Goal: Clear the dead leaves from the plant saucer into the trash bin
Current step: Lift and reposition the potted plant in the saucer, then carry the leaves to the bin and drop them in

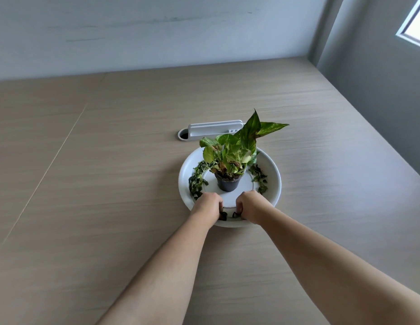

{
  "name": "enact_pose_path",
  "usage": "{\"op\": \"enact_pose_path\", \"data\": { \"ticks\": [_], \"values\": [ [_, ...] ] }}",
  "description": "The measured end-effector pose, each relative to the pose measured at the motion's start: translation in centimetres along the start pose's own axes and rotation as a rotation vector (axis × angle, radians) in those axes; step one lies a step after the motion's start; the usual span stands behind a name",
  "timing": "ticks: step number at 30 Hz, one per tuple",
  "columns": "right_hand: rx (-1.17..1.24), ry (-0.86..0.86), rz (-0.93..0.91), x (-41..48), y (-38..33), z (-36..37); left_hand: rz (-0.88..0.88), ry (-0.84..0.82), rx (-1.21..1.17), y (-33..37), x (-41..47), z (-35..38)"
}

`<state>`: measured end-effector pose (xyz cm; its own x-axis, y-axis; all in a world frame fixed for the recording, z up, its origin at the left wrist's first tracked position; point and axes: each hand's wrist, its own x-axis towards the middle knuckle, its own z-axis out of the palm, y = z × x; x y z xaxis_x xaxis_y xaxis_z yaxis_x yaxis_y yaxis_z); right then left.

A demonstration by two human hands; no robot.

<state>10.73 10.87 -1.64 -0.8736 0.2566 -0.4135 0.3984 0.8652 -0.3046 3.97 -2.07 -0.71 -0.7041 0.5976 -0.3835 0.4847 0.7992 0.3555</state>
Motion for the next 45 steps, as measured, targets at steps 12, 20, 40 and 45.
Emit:
{"op": "enact_pose_path", "data": {
  "ticks": [12,20,40,45],
  "values": [
    [0.202,0.264,0.166,-3.2,-1.6,-4.1,0.118,0.108,-0.154,0.0,-0.8,-3.0],
    [0.253,0.402,0.319,-9.5,1.6,-7.0,0.242,0.099,-0.173,5.9,-3.3,-3.0],
    [0.570,0.650,1.022,-53.8,39.2,2.6,0.868,-0.240,-0.031,52.0,-20.7,24.0],
    [0.739,0.601,1.195,-56.7,44.0,10.6,0.924,-0.389,0.155,55.7,-21.3,33.0]
  ]
}}
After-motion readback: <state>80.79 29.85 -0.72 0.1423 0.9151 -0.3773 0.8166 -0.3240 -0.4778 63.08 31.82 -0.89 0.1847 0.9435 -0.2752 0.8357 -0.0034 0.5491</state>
